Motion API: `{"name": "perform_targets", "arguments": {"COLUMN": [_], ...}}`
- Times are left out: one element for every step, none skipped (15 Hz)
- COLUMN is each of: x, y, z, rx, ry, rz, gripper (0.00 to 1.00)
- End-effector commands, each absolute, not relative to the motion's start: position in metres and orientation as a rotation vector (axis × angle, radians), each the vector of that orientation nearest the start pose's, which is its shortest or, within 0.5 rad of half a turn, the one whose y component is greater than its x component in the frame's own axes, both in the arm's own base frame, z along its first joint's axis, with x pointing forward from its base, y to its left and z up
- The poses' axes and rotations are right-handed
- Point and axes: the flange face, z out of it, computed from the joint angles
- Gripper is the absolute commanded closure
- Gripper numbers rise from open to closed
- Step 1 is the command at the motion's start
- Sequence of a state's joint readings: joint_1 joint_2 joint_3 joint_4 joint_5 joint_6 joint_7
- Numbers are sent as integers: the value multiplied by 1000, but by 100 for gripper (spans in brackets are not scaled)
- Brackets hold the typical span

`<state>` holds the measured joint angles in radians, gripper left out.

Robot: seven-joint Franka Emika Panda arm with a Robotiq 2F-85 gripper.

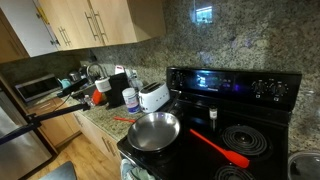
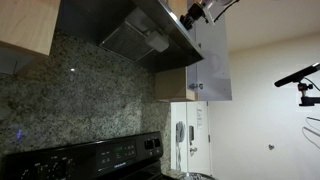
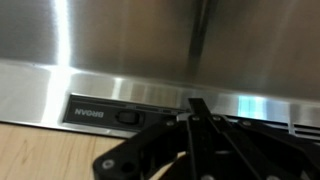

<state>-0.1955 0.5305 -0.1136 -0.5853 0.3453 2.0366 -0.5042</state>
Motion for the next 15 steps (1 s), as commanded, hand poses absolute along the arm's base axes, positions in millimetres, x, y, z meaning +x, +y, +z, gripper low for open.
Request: {"name": "perform_targets", "arguments": {"x": [660,660,660,660,660,661,662,663,664,664,664,665,664,664,664], "y": [-151,-151,-151,-151,-151,-148,-145,-144,-142,-141,-139,-139,-138,-138,-138], "z": [815,815,815,815,815,815,814,815,815,815,815,816,817,818,819], "rx": [-2830,-2830,-2830,-2830,-2830,-2825,-2824,-2819,-2816,-2814,-2813,-2811,-2808,-2817,-2817], "ry": [-337,-337,-337,-337,-337,-331,-331,-351,-341,-345,-346,-330,-325,-314,-295], "rz": [-1482,-1482,-1482,-1482,-1482,-1486,-1489,-1495,-1500,-1501,-1506,-1511,-1515,-1523,-1535], "gripper": [99,99,99,99,99,99,99,98,98,98,99,97,98,99,98]}}
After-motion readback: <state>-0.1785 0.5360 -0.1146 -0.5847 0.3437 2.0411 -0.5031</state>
